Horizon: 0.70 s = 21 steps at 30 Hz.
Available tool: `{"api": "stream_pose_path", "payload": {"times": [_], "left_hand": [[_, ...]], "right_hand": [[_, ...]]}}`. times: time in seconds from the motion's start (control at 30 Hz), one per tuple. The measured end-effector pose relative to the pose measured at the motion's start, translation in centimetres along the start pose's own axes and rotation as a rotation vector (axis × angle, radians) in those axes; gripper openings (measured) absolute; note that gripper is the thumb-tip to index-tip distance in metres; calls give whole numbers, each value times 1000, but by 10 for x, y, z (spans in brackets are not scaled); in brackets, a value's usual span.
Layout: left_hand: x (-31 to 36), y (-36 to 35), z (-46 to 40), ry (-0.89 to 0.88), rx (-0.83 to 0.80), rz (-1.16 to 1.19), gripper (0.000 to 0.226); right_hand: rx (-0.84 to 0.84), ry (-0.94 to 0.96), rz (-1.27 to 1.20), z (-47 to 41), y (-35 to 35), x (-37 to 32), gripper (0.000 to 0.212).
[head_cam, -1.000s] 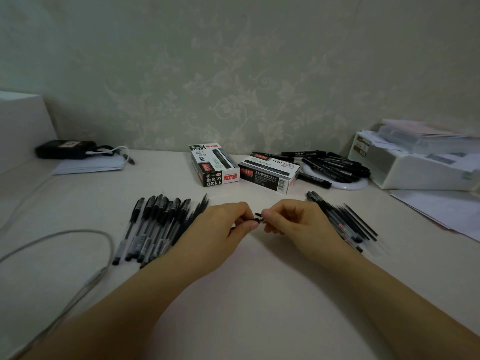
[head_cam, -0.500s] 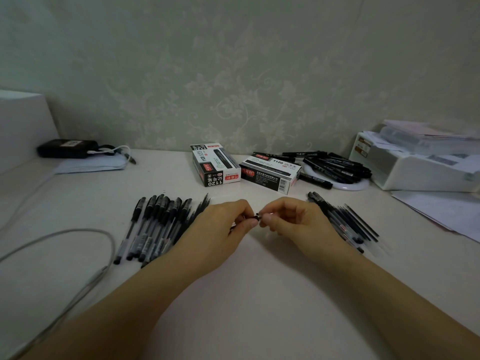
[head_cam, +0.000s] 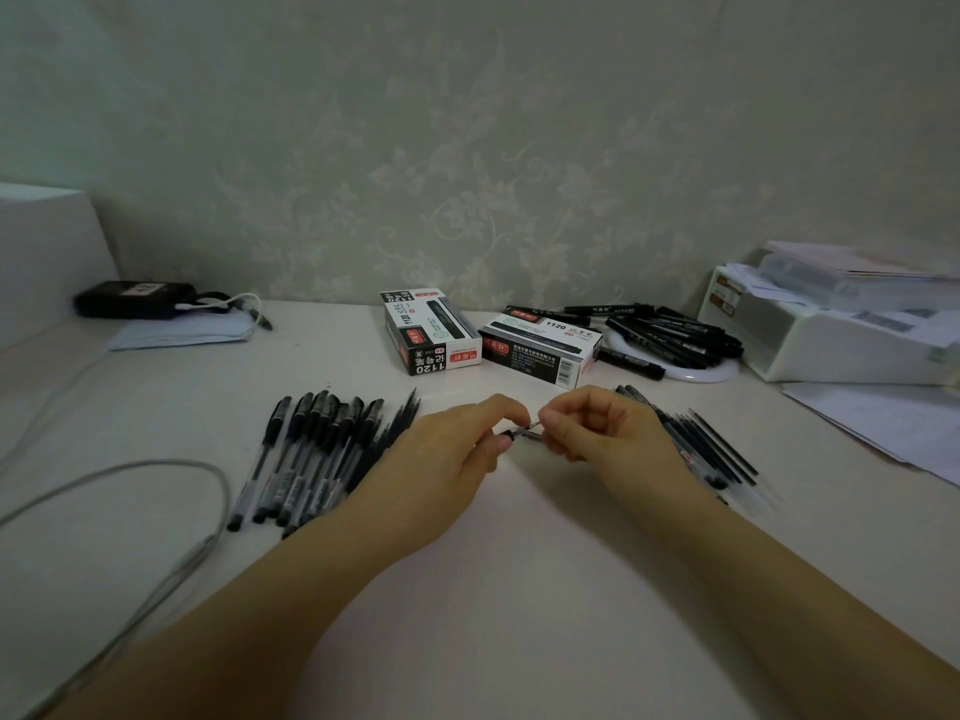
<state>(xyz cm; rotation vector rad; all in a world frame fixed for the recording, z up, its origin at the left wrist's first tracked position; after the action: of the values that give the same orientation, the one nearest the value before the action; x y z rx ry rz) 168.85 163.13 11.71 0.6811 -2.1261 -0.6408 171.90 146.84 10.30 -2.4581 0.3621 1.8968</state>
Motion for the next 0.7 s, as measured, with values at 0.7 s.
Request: {"api": "stream_pose_path", "payload": {"times": [0.7], "left_hand": [[-1, 3, -4, 14, 67, 66, 39]], "right_hand": [[1, 112, 210, 6, -1, -11, 7]]}}
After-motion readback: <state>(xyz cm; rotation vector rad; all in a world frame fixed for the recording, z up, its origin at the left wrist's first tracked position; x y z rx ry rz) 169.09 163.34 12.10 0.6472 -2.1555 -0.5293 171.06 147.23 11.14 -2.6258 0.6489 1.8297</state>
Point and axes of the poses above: each hand's wrist, its own z-axis away from the middle knuckle, its own y-axis out of the back of the hand, x = y × z, the point moved 7 cm from there along -z, towards the middle knuckle, and after that the axes turned 15 degrees about x, right-handed, at the moved point
